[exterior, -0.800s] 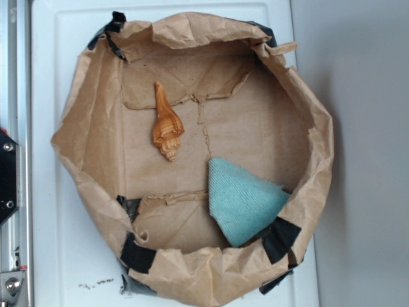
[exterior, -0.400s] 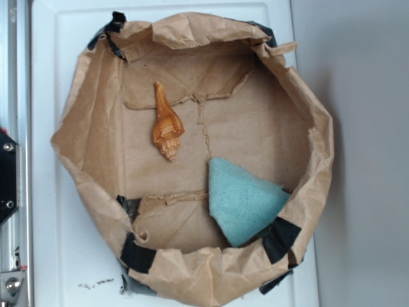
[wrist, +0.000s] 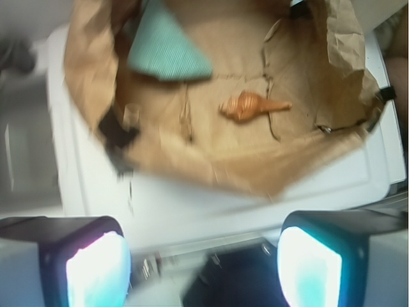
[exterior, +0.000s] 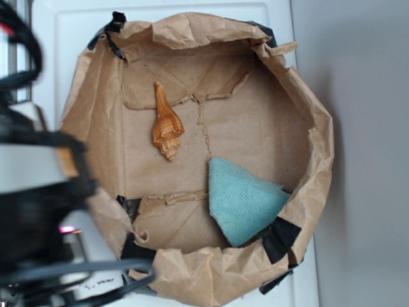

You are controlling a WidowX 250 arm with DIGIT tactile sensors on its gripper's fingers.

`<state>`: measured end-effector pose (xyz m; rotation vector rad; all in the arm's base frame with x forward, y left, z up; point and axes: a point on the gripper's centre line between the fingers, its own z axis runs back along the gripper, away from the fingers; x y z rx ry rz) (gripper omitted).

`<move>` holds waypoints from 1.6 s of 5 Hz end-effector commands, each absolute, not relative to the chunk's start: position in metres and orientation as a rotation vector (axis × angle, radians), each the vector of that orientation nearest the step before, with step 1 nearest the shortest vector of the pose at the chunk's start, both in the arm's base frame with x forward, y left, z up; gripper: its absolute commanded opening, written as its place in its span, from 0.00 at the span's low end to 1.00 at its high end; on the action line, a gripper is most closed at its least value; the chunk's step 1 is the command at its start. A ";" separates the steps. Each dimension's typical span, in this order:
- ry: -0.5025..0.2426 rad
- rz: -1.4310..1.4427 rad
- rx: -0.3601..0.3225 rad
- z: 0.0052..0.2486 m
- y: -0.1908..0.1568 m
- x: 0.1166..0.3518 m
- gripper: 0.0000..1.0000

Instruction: Grab the shell.

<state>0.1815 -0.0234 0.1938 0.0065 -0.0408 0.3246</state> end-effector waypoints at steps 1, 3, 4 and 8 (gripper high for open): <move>-0.087 0.314 -0.007 0.205 -0.025 0.185 1.00; -0.087 0.314 -0.007 0.205 -0.025 0.185 1.00; -0.057 0.560 -0.113 0.191 -0.030 0.207 1.00; -0.139 1.104 -0.177 0.172 0.004 0.248 1.00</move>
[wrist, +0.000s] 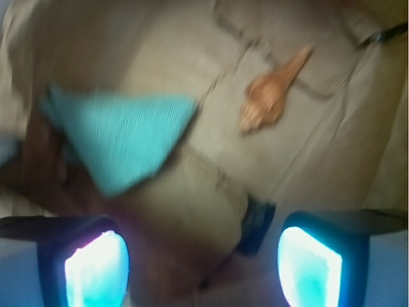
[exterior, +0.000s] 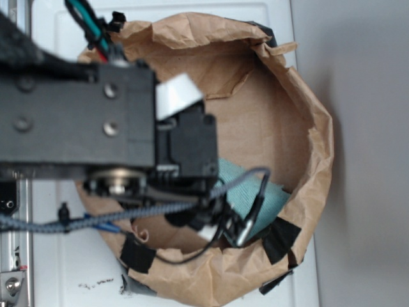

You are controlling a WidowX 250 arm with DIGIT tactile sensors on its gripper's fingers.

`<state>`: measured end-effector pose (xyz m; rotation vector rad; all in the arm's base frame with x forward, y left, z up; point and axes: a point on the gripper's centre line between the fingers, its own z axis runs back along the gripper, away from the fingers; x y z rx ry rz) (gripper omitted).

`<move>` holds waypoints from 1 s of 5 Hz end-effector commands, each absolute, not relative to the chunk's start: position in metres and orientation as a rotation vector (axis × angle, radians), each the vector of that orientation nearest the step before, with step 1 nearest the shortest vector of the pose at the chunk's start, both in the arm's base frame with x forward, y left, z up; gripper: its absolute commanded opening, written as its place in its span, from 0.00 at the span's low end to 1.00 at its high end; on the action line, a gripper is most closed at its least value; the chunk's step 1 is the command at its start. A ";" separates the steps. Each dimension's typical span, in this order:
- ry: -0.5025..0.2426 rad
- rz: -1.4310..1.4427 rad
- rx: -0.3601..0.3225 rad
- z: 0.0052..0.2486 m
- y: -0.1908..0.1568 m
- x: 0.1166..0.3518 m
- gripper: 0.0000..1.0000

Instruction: Grab the shell.

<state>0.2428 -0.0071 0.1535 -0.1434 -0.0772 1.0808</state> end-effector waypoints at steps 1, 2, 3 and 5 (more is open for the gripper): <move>-0.139 1.104 -0.177 0.172 0.004 0.248 1.00; -0.139 1.104 -0.177 0.172 0.004 0.248 1.00; -0.204 1.186 -0.169 0.135 0.015 0.257 1.00; -0.273 1.216 -0.106 0.097 0.050 0.267 1.00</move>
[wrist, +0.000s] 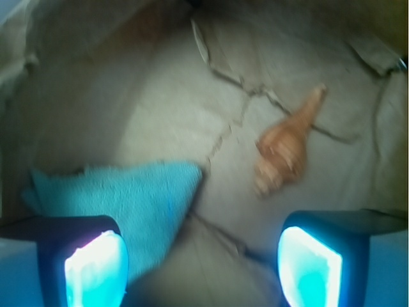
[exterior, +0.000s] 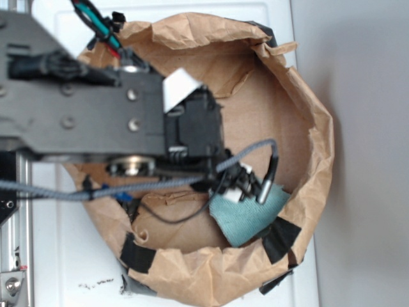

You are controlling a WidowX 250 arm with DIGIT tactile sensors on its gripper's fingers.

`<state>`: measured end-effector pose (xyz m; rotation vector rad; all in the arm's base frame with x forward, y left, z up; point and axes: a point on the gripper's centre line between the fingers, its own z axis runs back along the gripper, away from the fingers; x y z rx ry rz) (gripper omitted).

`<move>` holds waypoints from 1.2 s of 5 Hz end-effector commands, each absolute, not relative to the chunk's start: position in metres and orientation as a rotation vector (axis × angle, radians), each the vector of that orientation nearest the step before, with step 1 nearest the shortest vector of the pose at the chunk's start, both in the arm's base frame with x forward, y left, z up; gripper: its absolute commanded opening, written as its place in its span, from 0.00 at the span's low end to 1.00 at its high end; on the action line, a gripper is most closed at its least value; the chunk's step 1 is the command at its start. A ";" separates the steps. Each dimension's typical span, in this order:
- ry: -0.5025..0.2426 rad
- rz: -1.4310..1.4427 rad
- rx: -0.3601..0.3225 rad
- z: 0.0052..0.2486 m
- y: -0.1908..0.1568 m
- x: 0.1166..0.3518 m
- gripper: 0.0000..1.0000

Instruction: Grab the shell.

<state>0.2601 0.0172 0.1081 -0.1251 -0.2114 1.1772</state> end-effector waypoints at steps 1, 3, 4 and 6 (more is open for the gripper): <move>-0.262 1.207 -0.034 0.085 0.058 0.264 1.00; -0.263 1.133 0.047 0.055 0.069 0.233 1.00; -0.261 1.132 0.046 0.043 0.069 0.230 1.00; -0.331 1.206 0.125 -0.001 0.057 0.249 0.00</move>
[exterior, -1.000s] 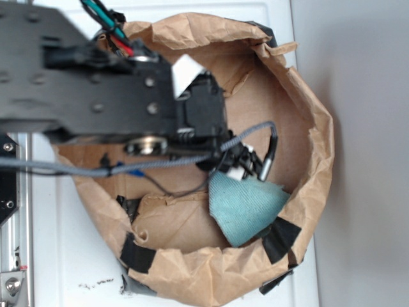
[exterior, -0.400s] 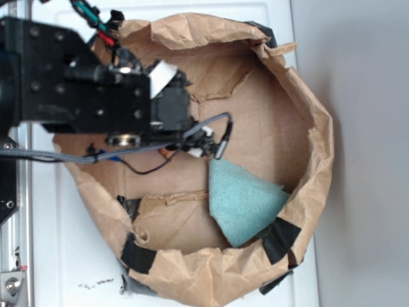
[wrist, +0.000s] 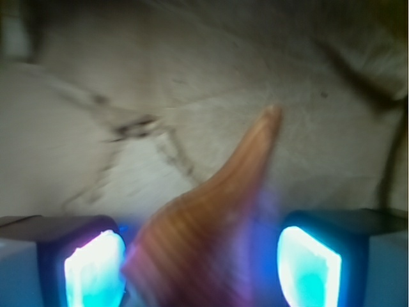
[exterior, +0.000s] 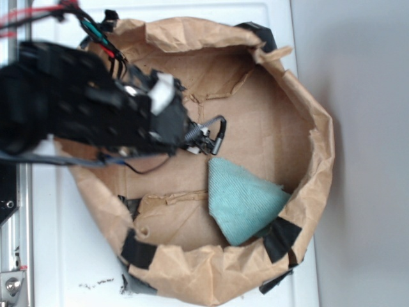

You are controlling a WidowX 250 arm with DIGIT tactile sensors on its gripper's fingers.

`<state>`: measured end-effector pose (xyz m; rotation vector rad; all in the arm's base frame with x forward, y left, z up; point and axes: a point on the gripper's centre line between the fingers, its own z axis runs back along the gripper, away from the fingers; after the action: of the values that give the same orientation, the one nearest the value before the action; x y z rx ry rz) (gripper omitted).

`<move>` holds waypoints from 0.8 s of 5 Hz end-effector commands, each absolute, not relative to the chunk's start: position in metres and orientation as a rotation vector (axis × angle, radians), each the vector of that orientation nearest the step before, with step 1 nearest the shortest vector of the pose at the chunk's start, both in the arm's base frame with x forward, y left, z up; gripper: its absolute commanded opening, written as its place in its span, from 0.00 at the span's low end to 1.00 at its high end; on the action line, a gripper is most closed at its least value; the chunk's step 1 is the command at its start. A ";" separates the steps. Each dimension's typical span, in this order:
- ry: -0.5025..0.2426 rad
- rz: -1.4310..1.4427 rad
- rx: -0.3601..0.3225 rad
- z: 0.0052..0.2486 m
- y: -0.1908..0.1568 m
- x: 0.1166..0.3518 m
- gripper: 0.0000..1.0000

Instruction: Grab the shell.

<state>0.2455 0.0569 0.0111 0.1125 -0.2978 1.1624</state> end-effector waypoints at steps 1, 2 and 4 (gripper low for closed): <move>-0.330 1.204 0.055 0.016 0.056 0.245 0.00; -0.262 1.166 -0.059 0.066 0.042 0.236 0.00; -0.119 1.164 -0.122 0.140 0.023 0.237 0.00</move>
<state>0.2296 0.0107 0.1204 -0.0916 -0.0595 1.1688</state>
